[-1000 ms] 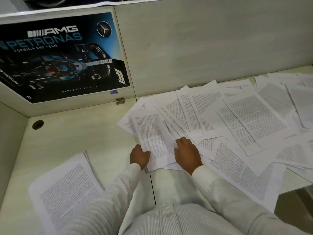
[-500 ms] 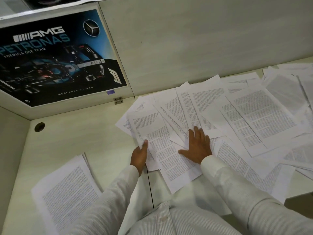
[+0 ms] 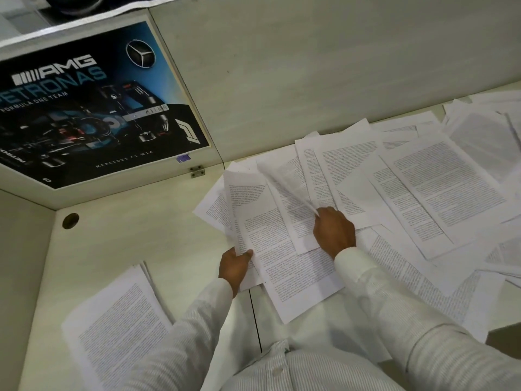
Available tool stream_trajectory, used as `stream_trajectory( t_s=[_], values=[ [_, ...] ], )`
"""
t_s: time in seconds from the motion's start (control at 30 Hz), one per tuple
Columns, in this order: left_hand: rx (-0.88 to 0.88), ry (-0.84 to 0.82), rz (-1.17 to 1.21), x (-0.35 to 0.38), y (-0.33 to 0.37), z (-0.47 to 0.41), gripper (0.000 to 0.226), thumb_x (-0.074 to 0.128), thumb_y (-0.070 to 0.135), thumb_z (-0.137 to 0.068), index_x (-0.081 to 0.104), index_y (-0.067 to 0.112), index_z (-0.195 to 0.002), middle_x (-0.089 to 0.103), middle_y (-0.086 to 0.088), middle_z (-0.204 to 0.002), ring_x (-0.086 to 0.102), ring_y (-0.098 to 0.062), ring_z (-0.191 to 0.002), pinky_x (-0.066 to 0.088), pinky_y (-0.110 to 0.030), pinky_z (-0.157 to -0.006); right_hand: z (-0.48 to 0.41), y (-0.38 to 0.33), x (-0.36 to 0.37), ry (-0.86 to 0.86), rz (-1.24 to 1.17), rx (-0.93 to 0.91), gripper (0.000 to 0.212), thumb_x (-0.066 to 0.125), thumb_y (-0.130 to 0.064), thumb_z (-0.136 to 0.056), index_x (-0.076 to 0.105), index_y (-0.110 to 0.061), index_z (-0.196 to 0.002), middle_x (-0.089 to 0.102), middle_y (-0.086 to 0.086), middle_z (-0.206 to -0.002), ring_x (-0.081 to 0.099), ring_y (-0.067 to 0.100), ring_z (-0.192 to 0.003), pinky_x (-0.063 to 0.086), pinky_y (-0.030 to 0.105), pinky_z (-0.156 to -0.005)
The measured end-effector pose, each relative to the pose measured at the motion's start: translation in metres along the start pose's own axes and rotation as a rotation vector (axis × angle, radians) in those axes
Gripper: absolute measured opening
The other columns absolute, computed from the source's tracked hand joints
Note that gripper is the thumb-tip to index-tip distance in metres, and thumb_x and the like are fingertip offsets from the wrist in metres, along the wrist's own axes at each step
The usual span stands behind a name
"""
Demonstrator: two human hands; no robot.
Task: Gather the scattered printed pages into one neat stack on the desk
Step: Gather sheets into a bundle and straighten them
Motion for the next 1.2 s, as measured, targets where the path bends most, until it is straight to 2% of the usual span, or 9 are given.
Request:
stream_trajectory(
  t_s=[0.1, 0.2, 0.33, 0.53, 0.63, 0.73, 1.0, 1.13, 1.2],
  values=[
    [0.001, 0.0, 0.006, 0.0, 0.002, 0.0, 0.024, 0.062, 0.016, -0.095, 0.064, 0.012, -0.119, 0.068, -0.007, -0.11, 0.065, -0.026, -0.097, 0.05, -0.031, -0.083, -0.014, -0.021, -0.001, 0.032, -0.05, 0.016, 0.028, 0.042, -0.021, -0.102, 0.064, -0.005, -0.104, 0.065, 0.013, -0.105, 0.061, 0.032, -0.095, 0.048, 0.038, -0.072],
    [0.009, -0.012, 0.019, -0.001, 0.003, 0.001, 0.021, 0.062, 0.015, -0.096, 0.063, 0.013, -0.117, 0.068, -0.006, -0.107, 0.065, -0.024, -0.094, 0.049, -0.03, -0.082, -0.016, -0.045, 0.019, -0.115, 0.029, 0.067, 0.046, 0.038, -0.042, -0.102, 0.06, -0.005, -0.117, 0.059, 0.015, -0.121, 0.054, 0.033, -0.111, 0.045, 0.042, -0.086],
    [0.026, -0.023, -0.02, -0.002, 0.004, -0.001, 0.022, 0.063, 0.015, -0.095, 0.065, 0.01, -0.117, 0.069, -0.007, -0.108, 0.066, -0.025, -0.092, 0.049, -0.03, -0.081, 0.001, -0.06, 0.05, -0.297, 0.223, 0.103, 0.093, 0.041, -0.064, -0.092, 0.019, 0.003, -0.152, 0.021, 0.025, -0.158, 0.023, 0.041, -0.144, 0.03, 0.058, -0.108],
    [0.039, -0.025, -0.057, -0.003, 0.003, -0.001, 0.025, 0.062, 0.017, -0.095, 0.066, 0.01, -0.118, 0.07, -0.007, -0.113, 0.066, -0.026, -0.099, 0.05, -0.031, -0.084, -0.007, -0.065, 0.045, -0.293, 0.366, 0.129, 0.078, 0.049, -0.038, -0.094, 0.019, 0.007, -0.15, 0.027, 0.026, -0.155, 0.034, 0.039, -0.139, 0.046, 0.053, -0.097],
    [0.045, -0.022, -0.05, -0.004, 0.001, 0.001, 0.025, 0.063, 0.017, -0.095, 0.067, 0.01, -0.119, 0.07, -0.007, -0.113, 0.066, -0.026, -0.1, 0.05, -0.031, -0.085, -0.01, -0.059, 0.037, -0.27, 0.367, 0.066, 0.05, 0.054, -0.019, -0.091, 0.044, 0.003, -0.135, 0.047, 0.022, -0.138, 0.05, 0.034, -0.121, 0.053, 0.038, -0.08],
    [0.045, -0.026, -0.045, -0.008, -0.004, 0.007, 0.026, 0.062, 0.017, -0.096, 0.066, 0.01, -0.12, 0.07, -0.006, -0.111, 0.066, -0.024, -0.097, 0.048, -0.029, -0.082, -0.006, -0.051, 0.022, -0.213, 0.198, -0.009, 0.02, 0.047, -0.006, -0.093, 0.061, -0.005, -0.107, 0.059, 0.014, -0.115, 0.058, 0.028, -0.103, 0.04, 0.031, -0.067],
    [-0.049, 0.035, 0.052, -0.033, -0.047, 0.027, 0.031, 0.062, 0.017, -0.095, 0.064, 0.008, -0.124, 0.069, -0.006, -0.114, 0.065, -0.024, -0.095, 0.047, -0.03, -0.082, 0.069, -0.061, 0.013, -0.171, 0.074, -0.112, 0.02, 0.043, 0.004, -0.09, 0.061, -0.005, -0.091, 0.059, 0.013, -0.105, 0.061, 0.029, -0.087, 0.035, 0.03, -0.061],
    [-0.095, 0.08, 0.125, -0.047, -0.064, 0.038, 0.026, 0.064, 0.015, -0.093, 0.066, 0.009, -0.118, 0.07, -0.008, -0.109, 0.066, -0.023, -0.089, 0.049, -0.028, -0.075, 0.118, -0.086, 0.031, -0.251, -0.015, -0.253, 0.025, 0.056, 0.006, -0.083, 0.049, -0.016, -0.072, 0.06, 0.014, -0.09, 0.063, 0.029, -0.072, 0.038, 0.029, -0.056],
    [-0.121, 0.091, 0.167, -0.049, -0.069, 0.047, 0.021, 0.063, 0.013, -0.093, 0.064, 0.013, -0.114, 0.068, -0.007, -0.102, 0.065, -0.022, -0.084, 0.048, -0.026, -0.067, 0.135, -0.097, 0.043, -0.439, -0.049, -0.325, 0.018, 0.049, -0.007, -0.095, 0.053, -0.013, -0.079, 0.058, 0.014, -0.099, 0.061, 0.028, -0.084, 0.04, 0.03, -0.065]
  ],
)
Point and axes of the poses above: each hand's wrist, its own z-axis away from the middle knuckle, its own x-axis out of the palm, y = z × x, the point moved 4 cm from there along -z, towards the middle knuckle
